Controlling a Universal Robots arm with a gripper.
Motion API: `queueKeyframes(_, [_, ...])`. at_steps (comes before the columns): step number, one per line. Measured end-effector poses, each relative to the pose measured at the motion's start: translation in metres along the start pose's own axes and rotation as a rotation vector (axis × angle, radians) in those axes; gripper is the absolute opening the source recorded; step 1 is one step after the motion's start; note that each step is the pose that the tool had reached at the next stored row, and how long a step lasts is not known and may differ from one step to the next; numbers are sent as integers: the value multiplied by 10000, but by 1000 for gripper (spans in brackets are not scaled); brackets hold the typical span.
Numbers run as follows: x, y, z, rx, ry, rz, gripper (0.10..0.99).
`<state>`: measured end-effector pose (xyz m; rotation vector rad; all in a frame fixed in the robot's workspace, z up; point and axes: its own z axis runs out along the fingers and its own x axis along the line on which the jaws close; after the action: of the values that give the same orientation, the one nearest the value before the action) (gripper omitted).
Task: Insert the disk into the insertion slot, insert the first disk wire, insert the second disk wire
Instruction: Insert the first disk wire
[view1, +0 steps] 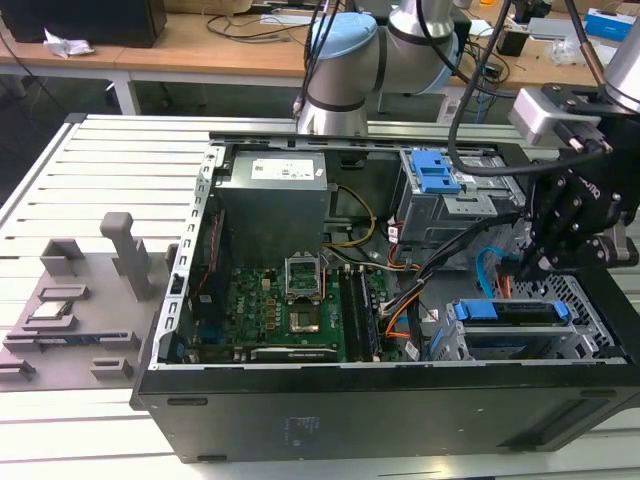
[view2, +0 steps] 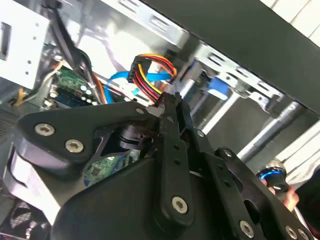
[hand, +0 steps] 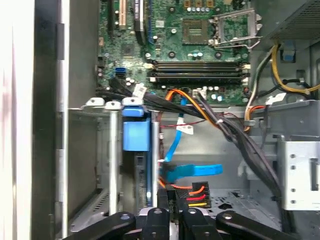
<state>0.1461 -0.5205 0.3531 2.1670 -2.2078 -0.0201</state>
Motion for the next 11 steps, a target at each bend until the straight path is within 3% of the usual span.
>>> queueKeyframes(4, [123, -7, 19, 1, 12, 0, 169])
queueKeyframes(11, [147, -40, 69, 0, 18, 1, 169])
